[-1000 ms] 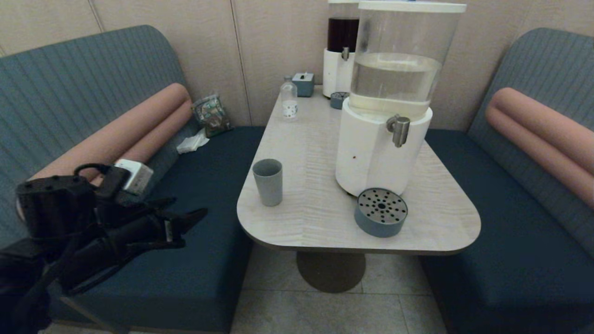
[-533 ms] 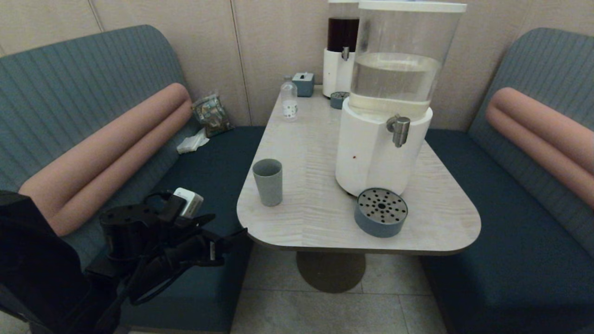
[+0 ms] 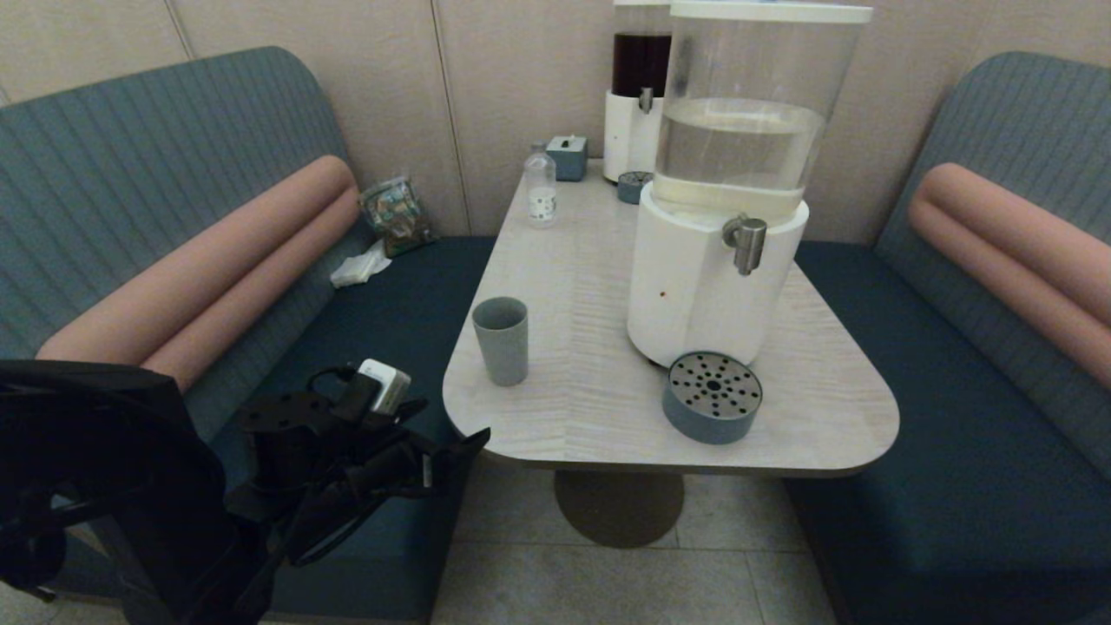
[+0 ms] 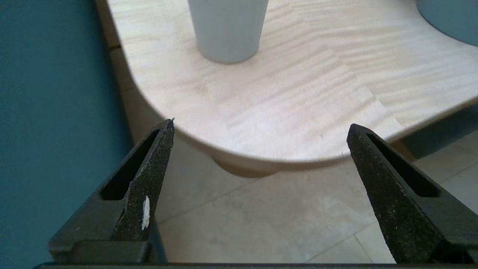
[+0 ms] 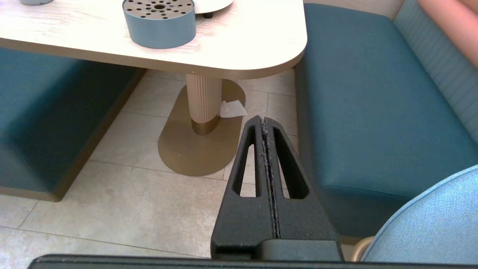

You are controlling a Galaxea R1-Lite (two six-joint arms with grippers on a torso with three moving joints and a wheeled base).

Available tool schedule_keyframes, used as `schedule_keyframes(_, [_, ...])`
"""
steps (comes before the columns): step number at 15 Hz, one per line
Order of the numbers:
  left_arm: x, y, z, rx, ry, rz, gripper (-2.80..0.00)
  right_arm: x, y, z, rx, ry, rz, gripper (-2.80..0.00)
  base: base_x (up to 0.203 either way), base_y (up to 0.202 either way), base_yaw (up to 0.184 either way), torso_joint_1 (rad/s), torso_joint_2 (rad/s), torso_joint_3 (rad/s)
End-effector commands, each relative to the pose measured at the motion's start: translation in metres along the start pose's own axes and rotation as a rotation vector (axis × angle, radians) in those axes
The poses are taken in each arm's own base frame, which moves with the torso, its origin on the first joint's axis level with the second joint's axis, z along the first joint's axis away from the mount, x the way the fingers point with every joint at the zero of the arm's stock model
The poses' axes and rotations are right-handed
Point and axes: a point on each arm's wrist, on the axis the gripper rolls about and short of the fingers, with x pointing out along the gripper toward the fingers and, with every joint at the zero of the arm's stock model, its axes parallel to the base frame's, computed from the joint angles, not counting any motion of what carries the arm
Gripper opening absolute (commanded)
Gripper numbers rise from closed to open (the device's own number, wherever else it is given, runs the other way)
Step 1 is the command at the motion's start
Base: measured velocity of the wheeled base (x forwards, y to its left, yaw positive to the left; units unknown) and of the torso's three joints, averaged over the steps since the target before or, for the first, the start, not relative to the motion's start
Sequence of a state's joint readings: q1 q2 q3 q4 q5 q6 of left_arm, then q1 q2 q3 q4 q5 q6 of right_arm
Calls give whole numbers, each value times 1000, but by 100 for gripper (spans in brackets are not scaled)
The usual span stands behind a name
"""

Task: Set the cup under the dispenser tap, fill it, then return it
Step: Pick up the cup

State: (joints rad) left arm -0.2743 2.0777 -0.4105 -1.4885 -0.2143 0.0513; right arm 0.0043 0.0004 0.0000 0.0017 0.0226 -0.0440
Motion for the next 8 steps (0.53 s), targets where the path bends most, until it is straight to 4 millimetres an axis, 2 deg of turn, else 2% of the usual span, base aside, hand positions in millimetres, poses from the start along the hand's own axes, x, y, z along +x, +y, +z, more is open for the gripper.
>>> schedule_keyframes(1, [10,-1,-2,3,-11,-8,0,0,0,0,-1,-4,1,-280,0,0,0,0,0,0])
schedule_keyframes(8, [44,5,-1,19,-86,48,0,0,0,0,-1,-4,1,-280,0,0,0,0,0,0])
